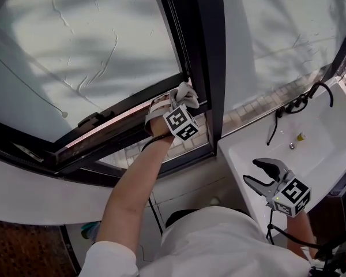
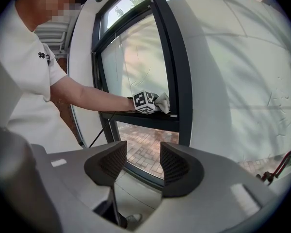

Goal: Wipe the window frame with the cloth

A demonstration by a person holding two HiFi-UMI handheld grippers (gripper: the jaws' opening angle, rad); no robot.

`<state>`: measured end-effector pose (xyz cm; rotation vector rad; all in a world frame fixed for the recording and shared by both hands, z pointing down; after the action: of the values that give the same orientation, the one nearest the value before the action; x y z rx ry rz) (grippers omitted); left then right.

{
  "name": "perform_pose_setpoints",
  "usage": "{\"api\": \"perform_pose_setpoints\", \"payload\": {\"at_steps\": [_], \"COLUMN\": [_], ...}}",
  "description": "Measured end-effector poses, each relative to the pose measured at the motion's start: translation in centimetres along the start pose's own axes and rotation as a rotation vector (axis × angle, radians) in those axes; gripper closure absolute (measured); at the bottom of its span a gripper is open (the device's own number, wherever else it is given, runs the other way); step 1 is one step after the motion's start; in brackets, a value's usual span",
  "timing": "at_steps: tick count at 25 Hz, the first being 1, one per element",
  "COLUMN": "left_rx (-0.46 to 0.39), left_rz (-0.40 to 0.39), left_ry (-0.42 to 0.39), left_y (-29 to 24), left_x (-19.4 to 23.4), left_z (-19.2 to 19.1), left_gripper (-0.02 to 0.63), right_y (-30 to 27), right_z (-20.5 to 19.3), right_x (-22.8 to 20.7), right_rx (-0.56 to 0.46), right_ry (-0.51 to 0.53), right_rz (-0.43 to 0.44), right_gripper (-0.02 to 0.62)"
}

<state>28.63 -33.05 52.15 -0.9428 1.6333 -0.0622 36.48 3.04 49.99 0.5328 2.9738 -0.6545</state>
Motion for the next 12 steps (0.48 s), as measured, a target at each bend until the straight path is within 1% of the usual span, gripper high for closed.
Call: {"api": "perform_pose_setpoints", "payload": {"at_steps": [3,7,12], "left_rx": [0.007,-0.024,-0.101], "left_rz": [-0.006,-0.04,-0.06], "left_ry": [-0.025,-0.065,-0.048], "left_y": [0.2,1.1,3.8], "left_x": [0.0,-0.9,-1.8], "left_z": [0.4,0.9,1.5], "left_gripper": [0.476,0.474,0.474], "right_y": [-0.1,-0.5,-1.3], "right_z": [-0.1,0.2,1.0], "right_x": [0.0,0.2,0.8], "right_rx": [-0.003,-0.006,-0.01], "right_ry": [0.0,0.004,0.018], "right_rz": [0.006,0.018,0.043], "right_gripper": [0.379,0.379,0.379]}}
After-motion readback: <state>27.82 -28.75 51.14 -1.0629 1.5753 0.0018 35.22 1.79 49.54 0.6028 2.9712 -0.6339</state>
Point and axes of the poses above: the fingertips, and each gripper's own axes: y backward along the fingers, x to its left, z out of its top, the point moved 9 cm from there along y, backward along the fingers
